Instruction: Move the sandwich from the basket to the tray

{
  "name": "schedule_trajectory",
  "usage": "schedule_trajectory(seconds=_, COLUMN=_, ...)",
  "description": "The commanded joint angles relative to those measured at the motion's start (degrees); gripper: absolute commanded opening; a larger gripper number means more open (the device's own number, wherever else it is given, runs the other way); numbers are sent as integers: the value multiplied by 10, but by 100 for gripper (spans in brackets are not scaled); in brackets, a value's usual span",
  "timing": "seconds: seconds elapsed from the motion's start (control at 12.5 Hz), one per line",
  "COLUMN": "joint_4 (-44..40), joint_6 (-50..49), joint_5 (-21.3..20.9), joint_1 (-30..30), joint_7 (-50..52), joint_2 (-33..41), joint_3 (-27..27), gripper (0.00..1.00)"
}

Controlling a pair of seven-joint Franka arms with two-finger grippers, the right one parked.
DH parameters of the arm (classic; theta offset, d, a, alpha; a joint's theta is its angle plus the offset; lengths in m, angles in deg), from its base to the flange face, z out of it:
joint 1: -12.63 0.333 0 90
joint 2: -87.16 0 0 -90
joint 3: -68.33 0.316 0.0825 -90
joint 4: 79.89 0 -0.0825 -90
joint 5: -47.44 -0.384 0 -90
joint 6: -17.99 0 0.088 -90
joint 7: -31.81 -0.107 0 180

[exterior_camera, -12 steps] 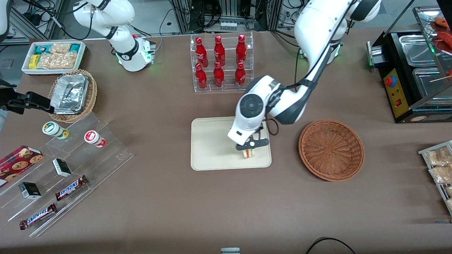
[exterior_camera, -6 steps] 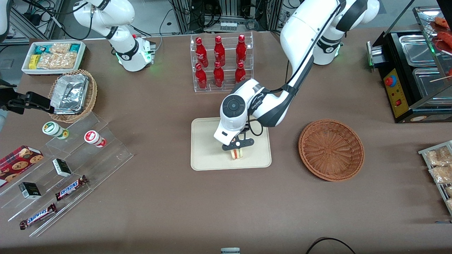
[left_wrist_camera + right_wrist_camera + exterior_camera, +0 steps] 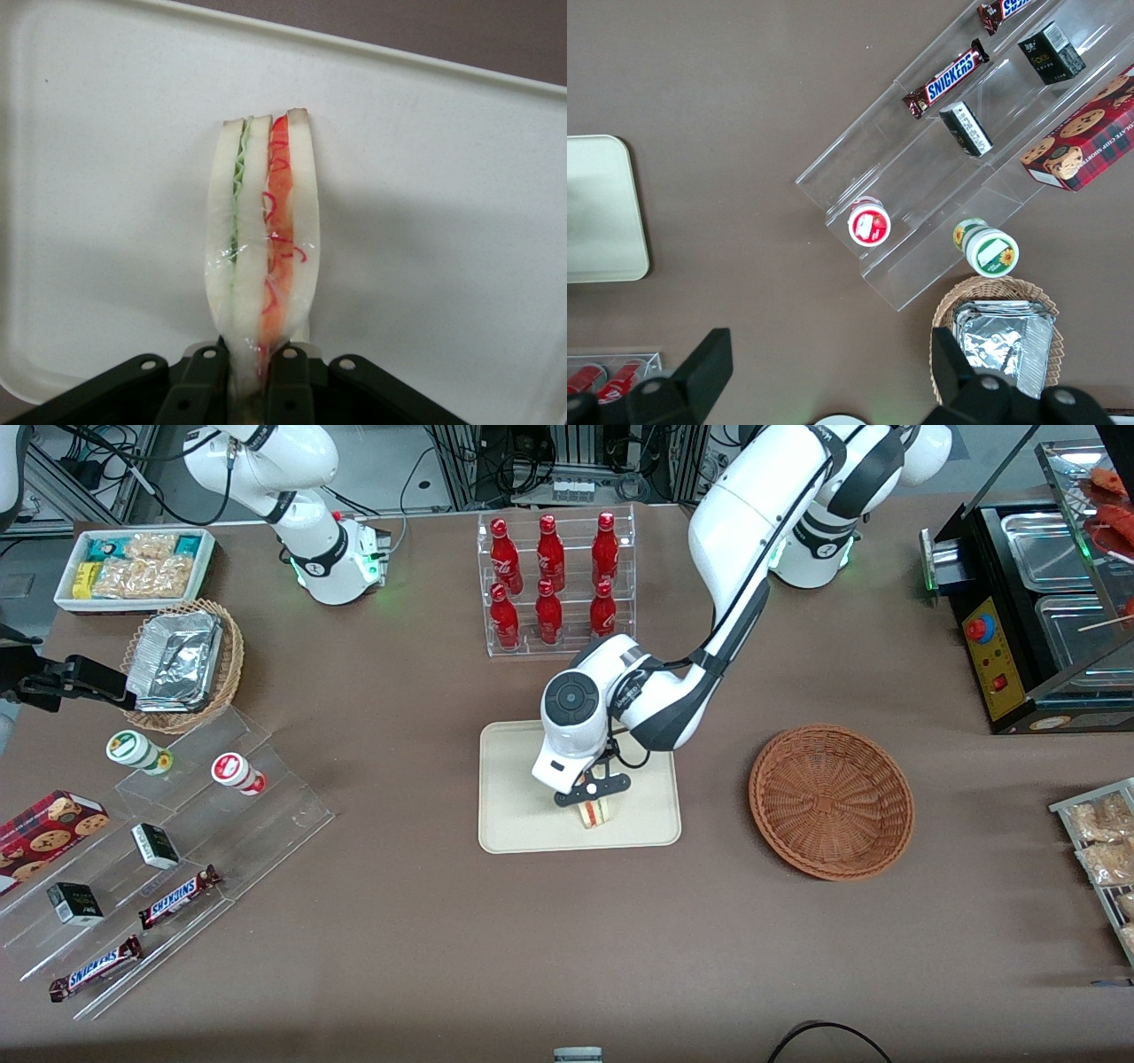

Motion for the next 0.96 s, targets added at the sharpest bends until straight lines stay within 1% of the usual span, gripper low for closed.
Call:
schedule_trajectory(seconds=0.0, joint_4=-20, joint_6=-5, joint_5=-12, joint_1=-12, joint_7=19, joint_2=-8, joint_3=9, gripper=87)
schedule_trajectory(seconds=0.08, joint_4=-20, joint_6=-5, joint_5=-12, joint_1=-12, joint_7=18, joint_2=-7, joint_3=9, gripper=100)
schedule_trajectory(seconds=0.32, joint_4=-24, joint_6=-13, joint_5=-11, joint_1=-10, joint_7=14, joint_2=12, joint_3=9, gripper=100)
schedule_trajectory(seconds=0.56, joint_4=-54, joint_6=-67, joint_5=-8, joint_1=-7, joint_7=10, joint_2=35, joint_3=8, gripper=100)
schedule_trajectory(seconds=0.72, joint_4=-51, joint_6=-79, joint_5=-12, joint_1=-6, joint_7=7, joint_2=66, joint_3=9, gripper=100)
schedule_trajectory(seconds=0.88, joint_4=-48, joint_6=-124, joint_5=-10, joint_1=-3, joint_7=-25, joint_2=100, joint_3=11, gripper=100)
